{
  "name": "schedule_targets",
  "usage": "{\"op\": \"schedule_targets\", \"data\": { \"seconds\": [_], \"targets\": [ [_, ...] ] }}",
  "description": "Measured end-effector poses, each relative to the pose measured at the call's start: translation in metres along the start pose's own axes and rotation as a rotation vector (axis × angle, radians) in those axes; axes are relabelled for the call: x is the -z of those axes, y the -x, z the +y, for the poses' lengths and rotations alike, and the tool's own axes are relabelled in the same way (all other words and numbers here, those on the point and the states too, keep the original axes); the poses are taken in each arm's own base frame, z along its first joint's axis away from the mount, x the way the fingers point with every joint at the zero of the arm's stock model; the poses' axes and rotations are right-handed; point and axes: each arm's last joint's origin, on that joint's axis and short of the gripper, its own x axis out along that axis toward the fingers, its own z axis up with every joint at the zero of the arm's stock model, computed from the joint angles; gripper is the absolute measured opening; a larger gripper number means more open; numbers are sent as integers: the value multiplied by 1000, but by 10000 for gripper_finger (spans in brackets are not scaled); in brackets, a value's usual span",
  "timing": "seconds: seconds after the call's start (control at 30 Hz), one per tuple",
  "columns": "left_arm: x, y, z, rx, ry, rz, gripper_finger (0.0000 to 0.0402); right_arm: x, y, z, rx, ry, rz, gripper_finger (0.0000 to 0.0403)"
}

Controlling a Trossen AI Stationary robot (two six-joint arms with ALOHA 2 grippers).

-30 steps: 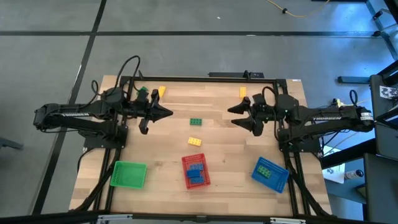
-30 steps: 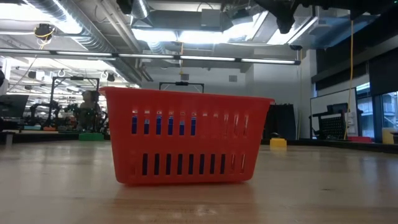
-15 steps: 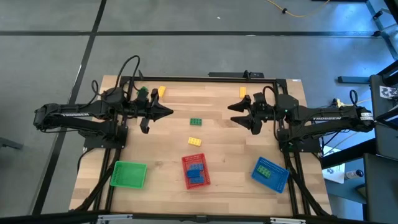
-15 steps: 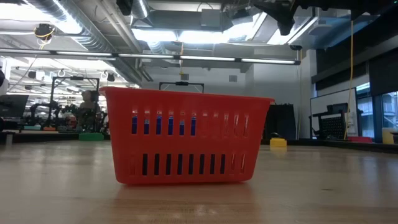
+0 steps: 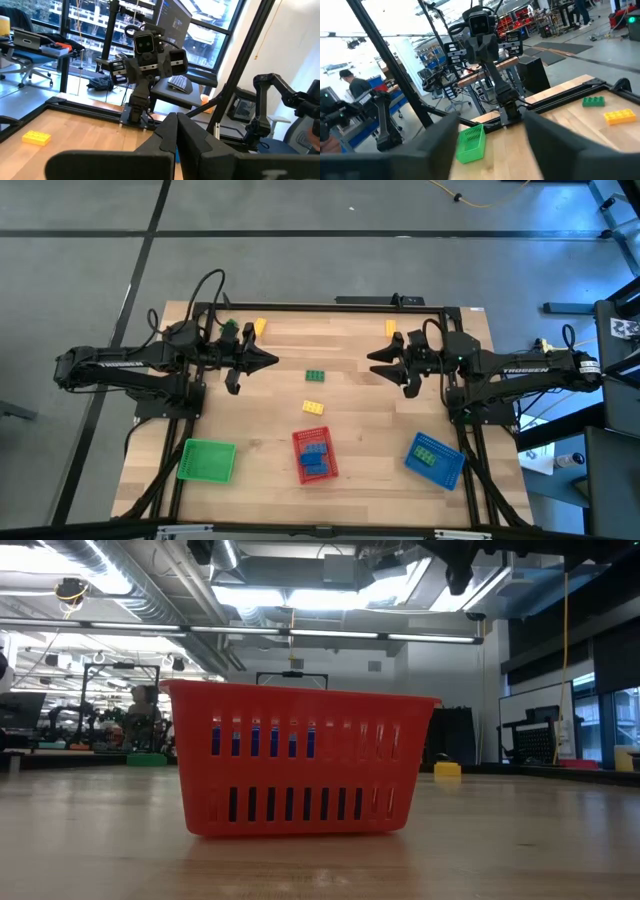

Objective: Sort & place blocks by color
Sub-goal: Put the top green game piece into the blue bin

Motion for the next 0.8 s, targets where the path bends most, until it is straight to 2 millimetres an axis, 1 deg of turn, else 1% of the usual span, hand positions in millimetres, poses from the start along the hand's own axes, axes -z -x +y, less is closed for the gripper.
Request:
{"op": "schedule_targets", "data": {
  "seconds": [0.13,0.17,0.23,0.3,0.4,0.5,0.6,0.73,0.8],
  "targets": [
    [0,0,0,0,0,0,0,1,0,0,-7,34,11,43],
    [0,0,0,-2,0,-1,0,1,0,0,-8,48,10,23],
    [0,0,1,-39,14,-12,1,1,0,0,-7,49,12,13],
    [0,0,4,-113,48,-26,10,2,0,0,-5,44,18,9],
    [3,0,17,-238,100,15,38,2,0,-1,-2,49,24,4],
    [1,4,35,-399,154,131,81,4,0,-1,5,43,39,4],
    [1,10,57,-571,199,305,130,5,0,-2,10,39,52,2],
    [1,27,84,-785,235,479,187,5,0,-2,13,14,57,2],
    [7,38,98,-883,259,571,209,5,0,-2,13,15,57,2]
  ]
}}
